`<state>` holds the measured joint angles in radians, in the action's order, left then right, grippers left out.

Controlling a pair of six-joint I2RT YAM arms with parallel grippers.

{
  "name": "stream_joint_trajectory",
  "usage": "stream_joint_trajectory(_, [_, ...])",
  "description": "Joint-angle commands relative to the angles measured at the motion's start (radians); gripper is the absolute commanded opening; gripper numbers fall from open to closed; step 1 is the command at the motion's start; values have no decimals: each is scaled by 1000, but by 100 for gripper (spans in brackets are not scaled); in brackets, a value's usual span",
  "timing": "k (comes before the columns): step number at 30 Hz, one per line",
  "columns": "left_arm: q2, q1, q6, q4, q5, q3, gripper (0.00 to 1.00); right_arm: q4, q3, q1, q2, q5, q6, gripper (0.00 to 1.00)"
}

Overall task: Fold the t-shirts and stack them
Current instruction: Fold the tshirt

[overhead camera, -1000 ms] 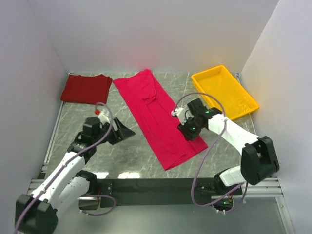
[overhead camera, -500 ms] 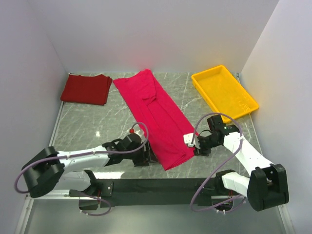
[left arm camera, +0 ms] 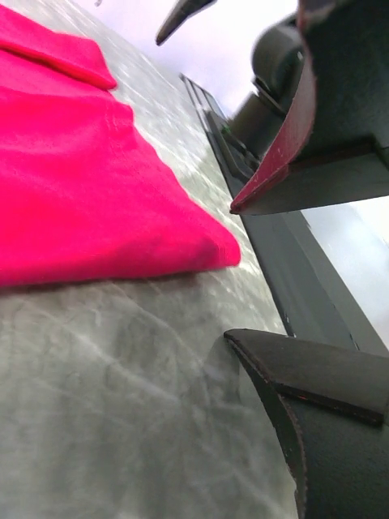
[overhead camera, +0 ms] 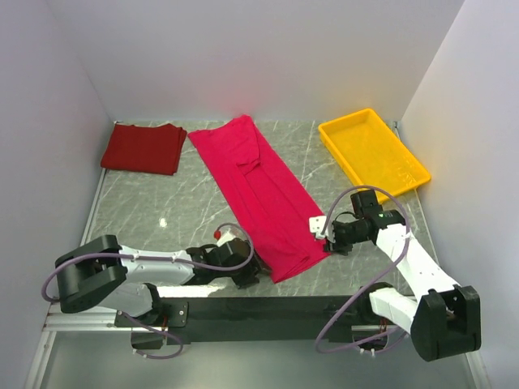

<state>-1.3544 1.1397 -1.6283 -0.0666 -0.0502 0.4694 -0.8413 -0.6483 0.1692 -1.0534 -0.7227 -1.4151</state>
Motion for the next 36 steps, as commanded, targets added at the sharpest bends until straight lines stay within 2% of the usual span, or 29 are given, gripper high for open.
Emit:
stream_joint_trajectory(1, [-34, 64, -210, -26, -123, 38, 64, 51, -34, -14, 29, -1, 79, 51])
stream_joint_trajectory(7, [-185, 156, -376, -7, -140, 86, 64, 61, -33, -23, 93, -12, 130, 51])
stream_joint_trajectory(14, [-244, 239, -577, 54, -232, 69, 59, 5, -27, -51, 116, -66, 113, 51])
stream_joint_trajectory(17, [-278, 241, -602, 134, -255, 116, 59, 7, -16, -72, 109, -58, 78, 51])
stream_joint_trajectory(21, [-288, 242, -610, 338, -295, 219, 59, -16, -31, -126, 63, -56, 16, 51])
stream_joint_trajectory(22, [-279, 242, -616, 435, -306, 250, 58, -28, -40, -149, 50, -72, 7, 51])
stream_joint_trajectory(26, [-252, 247, -683, 600, -301, 276, 59, -61, -77, -200, -8, -95, -27, 51])
stream_joint_trajectory(31, [-253, 246, -740, 564, -264, 242, 59, -82, -122, -226, -52, -109, -42, 50])
stream_joint_trajectory(36, [-305, 227, -746, 556, -231, 279, 59, -91, -123, -232, -66, -106, -51, 50])
